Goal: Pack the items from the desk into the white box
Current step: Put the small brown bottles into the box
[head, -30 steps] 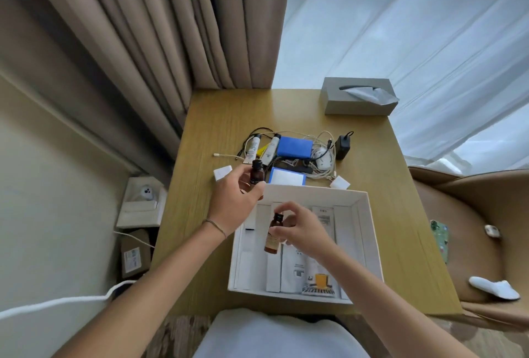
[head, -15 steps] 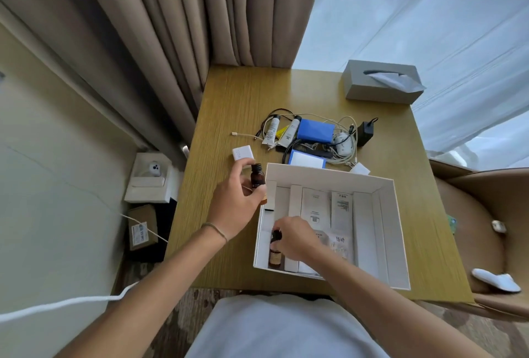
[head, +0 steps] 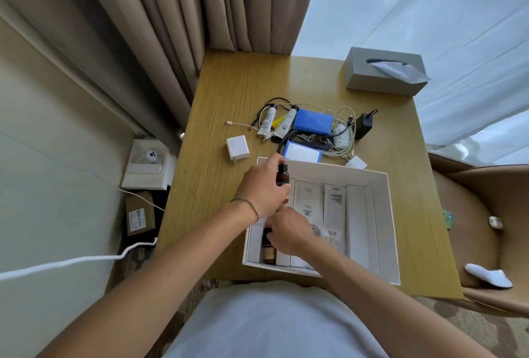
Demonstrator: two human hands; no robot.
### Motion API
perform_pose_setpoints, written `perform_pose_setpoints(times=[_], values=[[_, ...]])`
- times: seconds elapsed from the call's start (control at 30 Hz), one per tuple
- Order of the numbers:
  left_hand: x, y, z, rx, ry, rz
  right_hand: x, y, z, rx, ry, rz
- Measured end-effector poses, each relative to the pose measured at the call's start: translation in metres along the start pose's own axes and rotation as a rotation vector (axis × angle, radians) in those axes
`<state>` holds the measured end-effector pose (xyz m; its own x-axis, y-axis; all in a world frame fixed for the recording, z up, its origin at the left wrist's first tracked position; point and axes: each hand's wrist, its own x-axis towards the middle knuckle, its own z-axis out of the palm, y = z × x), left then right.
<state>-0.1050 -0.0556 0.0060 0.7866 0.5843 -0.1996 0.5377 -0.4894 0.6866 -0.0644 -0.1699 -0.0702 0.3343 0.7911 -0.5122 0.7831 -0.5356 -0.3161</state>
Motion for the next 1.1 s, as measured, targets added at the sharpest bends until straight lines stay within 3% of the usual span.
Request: perform_pose_setpoints(times=[0.13, 0.4, 0.67, 1.1], values=[[0.007, 0.006, 0.013, 0.172, -0.076, -0.068, -0.012, 0.018, -0.011, 0.079, -0.093, -0.045], [0.009, 0.003, 0.041, 0.504, -0.177, -0.120, -0.040, 0.073, -0.025, 0.261, -0.003, 0.084], [0.016, -0.008, 0.058, 0.602, -0.246, -0.204, -0.044, 0.077, -0.030, 0.270, -0.078, 0.003], [0.006, -0.009, 0.064, 0.855, -0.329, -0.129, -0.045, 0.084, -0.051, 0.289, -0.032, -0.012]])
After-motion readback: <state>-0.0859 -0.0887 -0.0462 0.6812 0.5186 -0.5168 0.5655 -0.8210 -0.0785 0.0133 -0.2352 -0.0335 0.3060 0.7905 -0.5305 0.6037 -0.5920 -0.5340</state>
